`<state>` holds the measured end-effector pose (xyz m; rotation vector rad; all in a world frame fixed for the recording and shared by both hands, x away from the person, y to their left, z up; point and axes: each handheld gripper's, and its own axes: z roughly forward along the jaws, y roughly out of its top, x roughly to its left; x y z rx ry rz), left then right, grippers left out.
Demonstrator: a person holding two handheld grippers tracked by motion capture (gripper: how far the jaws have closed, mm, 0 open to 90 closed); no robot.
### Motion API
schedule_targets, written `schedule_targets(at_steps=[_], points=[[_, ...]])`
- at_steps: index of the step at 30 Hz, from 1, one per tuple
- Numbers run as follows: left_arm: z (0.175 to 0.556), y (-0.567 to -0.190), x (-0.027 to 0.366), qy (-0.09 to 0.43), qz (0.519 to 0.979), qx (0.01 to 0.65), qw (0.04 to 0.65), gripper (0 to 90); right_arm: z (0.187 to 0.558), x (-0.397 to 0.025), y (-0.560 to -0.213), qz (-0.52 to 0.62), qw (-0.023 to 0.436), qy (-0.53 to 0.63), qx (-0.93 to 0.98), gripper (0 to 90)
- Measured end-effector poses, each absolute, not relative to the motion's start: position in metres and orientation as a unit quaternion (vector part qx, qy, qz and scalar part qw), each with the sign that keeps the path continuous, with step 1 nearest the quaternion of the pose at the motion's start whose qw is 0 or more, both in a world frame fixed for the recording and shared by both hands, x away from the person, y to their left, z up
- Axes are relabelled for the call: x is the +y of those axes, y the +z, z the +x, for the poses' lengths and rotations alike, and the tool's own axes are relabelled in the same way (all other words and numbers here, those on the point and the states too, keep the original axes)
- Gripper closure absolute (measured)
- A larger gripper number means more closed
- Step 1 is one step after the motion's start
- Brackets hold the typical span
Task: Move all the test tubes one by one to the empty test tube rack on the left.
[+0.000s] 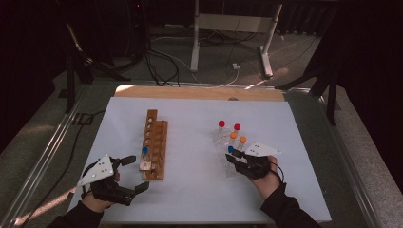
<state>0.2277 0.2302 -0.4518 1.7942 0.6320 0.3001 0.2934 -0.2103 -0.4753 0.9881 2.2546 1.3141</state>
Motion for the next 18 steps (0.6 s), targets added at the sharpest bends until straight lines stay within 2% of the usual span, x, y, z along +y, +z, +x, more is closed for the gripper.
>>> schedule_targets(at_steps=[3, 11, 18], points=[[0.228, -0.453, 0.23, 0.127, 0.765, 0.271, 0.571, 1.7, 0.295, -0.208, -0.476, 0.347, 0.178, 0.459, 0.798, 75.6], [0.23, -0.451, 0.231, 0.123, 0.764, 0.272, 0.572, 1.7, 0.294, -0.208, -0.471, 0.346, 0.186, 0.458, 0.797, 77.0], [0.231, -0.446, 0.229, 0.116, 0.765, 0.27, 0.573, 1.7, 0.29, -0.208, -0.447, 0.327, 0.209, 0.467, 0.795, 77.2]])
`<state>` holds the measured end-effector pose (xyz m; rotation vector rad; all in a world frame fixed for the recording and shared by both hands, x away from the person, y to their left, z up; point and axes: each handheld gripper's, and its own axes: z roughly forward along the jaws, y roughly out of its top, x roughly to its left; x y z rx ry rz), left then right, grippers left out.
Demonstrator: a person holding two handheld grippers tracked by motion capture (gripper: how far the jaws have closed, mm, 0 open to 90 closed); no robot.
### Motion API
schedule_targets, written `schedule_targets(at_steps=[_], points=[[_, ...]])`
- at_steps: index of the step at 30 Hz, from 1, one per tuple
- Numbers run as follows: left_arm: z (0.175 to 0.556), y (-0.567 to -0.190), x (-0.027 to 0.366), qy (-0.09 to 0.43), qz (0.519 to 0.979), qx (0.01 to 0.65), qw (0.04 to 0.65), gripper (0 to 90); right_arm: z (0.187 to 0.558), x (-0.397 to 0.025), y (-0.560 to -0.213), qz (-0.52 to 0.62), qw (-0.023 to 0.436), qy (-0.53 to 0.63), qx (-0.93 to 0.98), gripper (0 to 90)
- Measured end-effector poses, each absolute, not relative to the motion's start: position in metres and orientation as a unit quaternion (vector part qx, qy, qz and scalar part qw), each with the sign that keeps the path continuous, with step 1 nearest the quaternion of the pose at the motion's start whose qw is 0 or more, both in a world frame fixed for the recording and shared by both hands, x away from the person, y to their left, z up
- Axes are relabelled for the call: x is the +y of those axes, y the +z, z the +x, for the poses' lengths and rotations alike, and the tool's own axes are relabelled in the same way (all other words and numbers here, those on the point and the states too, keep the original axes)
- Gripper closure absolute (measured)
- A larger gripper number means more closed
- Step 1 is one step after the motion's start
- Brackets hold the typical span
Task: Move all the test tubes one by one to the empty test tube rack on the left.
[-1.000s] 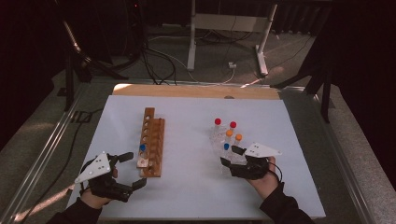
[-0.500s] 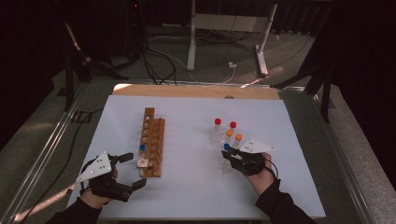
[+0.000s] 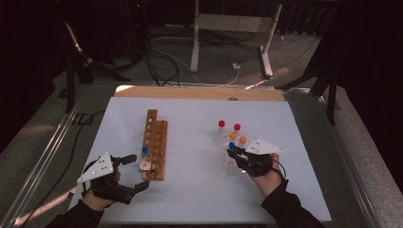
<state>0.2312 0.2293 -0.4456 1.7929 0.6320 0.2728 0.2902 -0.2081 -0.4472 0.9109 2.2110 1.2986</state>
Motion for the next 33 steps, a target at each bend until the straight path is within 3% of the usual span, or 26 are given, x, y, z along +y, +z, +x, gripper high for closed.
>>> schedule_targets(at_steps=[7, 12, 23, 33], points=[[0.235, -0.432, 0.228, 0.116, 0.766, 0.262, 0.576, 1.7, 0.284, -0.207, -0.404, 0.306, 0.229, 0.494, 0.781, 77.2], [0.239, -0.418, 0.223, 0.116, 0.766, 0.248, 0.582, 1.8, 0.279, -0.201, -0.393, 0.291, 0.216, 0.503, 0.785, 77.3], [0.246, -0.402, 0.193, 0.105, 0.775, 0.208, 0.587, 2.1, 0.266, -0.157, -0.415, 0.246, 0.144, 0.5, 0.818, 77.3], [0.253, -0.406, 0.165, 0.091, 0.781, 0.193, 0.587, 6.9, 0.259, -0.136, -0.421, 0.22, 0.116, 0.501, 0.829, 77.3]])
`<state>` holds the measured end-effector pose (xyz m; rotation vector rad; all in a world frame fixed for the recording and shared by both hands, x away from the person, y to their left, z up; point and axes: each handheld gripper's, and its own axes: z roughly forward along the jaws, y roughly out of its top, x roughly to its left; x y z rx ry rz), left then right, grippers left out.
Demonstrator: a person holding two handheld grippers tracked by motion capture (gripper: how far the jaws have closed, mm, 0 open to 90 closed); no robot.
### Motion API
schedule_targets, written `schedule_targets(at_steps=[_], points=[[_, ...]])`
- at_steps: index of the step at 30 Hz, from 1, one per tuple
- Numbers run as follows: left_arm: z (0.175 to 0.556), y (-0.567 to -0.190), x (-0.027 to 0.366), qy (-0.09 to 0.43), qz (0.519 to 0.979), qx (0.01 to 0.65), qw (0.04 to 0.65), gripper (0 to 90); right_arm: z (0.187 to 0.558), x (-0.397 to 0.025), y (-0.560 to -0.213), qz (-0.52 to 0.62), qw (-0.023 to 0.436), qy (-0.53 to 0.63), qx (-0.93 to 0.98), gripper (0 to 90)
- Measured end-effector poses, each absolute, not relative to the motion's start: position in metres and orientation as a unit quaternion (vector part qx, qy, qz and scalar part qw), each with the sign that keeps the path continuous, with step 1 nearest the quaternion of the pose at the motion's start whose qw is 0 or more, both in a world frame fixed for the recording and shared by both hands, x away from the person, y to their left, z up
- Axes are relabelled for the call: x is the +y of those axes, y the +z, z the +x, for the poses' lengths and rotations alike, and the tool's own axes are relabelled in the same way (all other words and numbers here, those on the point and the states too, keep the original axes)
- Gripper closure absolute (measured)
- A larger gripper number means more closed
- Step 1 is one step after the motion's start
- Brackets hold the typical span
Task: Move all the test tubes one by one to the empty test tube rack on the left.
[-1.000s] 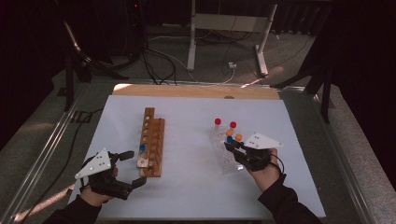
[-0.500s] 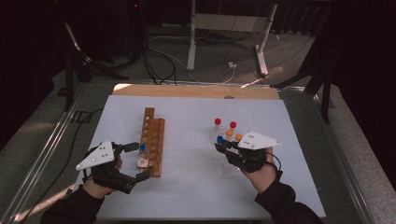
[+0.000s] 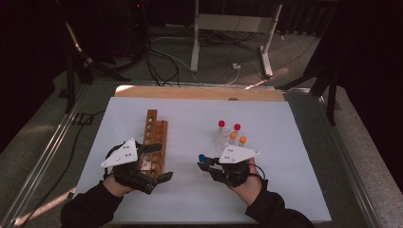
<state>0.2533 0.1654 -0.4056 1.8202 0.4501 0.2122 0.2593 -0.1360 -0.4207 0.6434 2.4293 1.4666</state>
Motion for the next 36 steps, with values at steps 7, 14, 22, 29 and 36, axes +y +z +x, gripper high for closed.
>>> schedule_targets(at_steps=[7, 14, 22, 29, 36], points=[[0.255, -0.407, 0.148, 0.087, 0.781, 0.177, 0.593, 21.4, 0.256, -0.126, -0.42, 0.205, 0.105, 0.506, 0.831, 77.3], [0.258, -0.409, 0.133, 0.082, 0.784, 0.165, 0.593, 38.6, 0.253, -0.12, -0.419, 0.197, 0.101, 0.507, 0.833, 77.3], [0.26, -0.41, 0.123, 0.074, 0.786, 0.153, 0.594, 53.5, 0.251, -0.117, -0.419, 0.194, 0.097, 0.508, 0.834, 77.3], [0.26, -0.411, 0.119, 0.074, 0.789, 0.145, 0.593, 63.1, 0.251, -0.115, -0.419, 0.191, 0.096, 0.508, 0.834, 77.3], [0.261, -0.411, 0.118, 0.078, 0.791, 0.141, 0.591, 75.4, 0.251, -0.115, -0.419, 0.19, 0.095, 0.508, 0.835, 77.2]])
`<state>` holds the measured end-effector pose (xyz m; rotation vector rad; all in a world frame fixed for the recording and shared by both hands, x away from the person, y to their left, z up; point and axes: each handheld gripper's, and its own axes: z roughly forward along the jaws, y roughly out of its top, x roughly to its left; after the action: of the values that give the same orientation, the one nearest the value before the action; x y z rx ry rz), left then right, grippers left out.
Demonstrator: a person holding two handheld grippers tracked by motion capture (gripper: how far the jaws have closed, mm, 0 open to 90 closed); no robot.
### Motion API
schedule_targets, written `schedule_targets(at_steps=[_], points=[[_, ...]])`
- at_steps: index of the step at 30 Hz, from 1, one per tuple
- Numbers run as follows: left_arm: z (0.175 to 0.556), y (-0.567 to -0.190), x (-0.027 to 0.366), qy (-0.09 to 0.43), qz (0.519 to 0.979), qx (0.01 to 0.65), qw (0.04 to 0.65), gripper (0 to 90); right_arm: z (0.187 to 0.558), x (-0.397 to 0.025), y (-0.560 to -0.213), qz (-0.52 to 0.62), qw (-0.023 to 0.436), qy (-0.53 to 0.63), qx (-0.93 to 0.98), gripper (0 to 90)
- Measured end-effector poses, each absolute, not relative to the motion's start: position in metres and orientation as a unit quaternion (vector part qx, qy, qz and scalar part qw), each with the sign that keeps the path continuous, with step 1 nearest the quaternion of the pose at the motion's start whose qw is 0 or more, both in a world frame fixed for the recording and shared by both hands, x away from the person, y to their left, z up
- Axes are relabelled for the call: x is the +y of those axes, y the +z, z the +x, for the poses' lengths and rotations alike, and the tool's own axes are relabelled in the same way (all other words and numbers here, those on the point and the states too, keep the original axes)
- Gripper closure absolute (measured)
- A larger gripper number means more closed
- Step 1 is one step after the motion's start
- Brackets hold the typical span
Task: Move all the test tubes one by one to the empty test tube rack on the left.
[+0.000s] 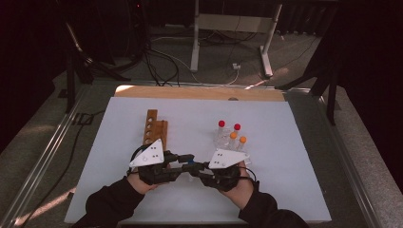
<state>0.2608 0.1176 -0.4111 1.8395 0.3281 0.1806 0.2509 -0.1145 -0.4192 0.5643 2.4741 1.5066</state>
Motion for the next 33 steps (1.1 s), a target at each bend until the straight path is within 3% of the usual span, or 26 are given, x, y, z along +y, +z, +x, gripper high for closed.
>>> schedule_targets(at_steps=[10, 12, 19, 25, 26, 29, 33], points=[[0.264, -0.407, 0.119, 0.077, 0.789, 0.136, 0.594, 77.7, 0.251, -0.115, -0.417, 0.192, 0.096, 0.514, 0.831, 73.7], [0.267, -0.404, 0.122, 0.08, 0.788, 0.14, 0.595, 77.8, 0.252, -0.118, -0.415, 0.199, 0.097, 0.523, 0.823, 60.3], [0.274, -0.389, 0.133, 0.099, 0.781, 0.149, 0.598, 77.8, 0.253, -0.127, -0.409, 0.207, 0.108, 0.542, 0.808, 45.3], [0.281, -0.379, 0.143, 0.119, 0.778, 0.16, 0.596, 77.8, 0.254, -0.14, -0.403, 0.236, 0.123, 0.56, 0.785, 21.6], [0.282, -0.378, 0.145, 0.122, 0.777, 0.163, 0.596, 77.8, 0.254, -0.14, -0.403, 0.236, 0.123, 0.56, 0.785, 21.6], [0.286, -0.375, 0.151, 0.131, 0.776, 0.169, 0.594, 77.8, 0.254, -0.147, -0.4, 0.24, 0.14, 0.565, 0.777, 0.4], [0.291, -0.371, 0.162, 0.141, 0.773, 0.181, 0.591, 77.8, 0.253, -0.153, -0.398, 0.239, 0.139, 0.561, 0.78, 0.0]])
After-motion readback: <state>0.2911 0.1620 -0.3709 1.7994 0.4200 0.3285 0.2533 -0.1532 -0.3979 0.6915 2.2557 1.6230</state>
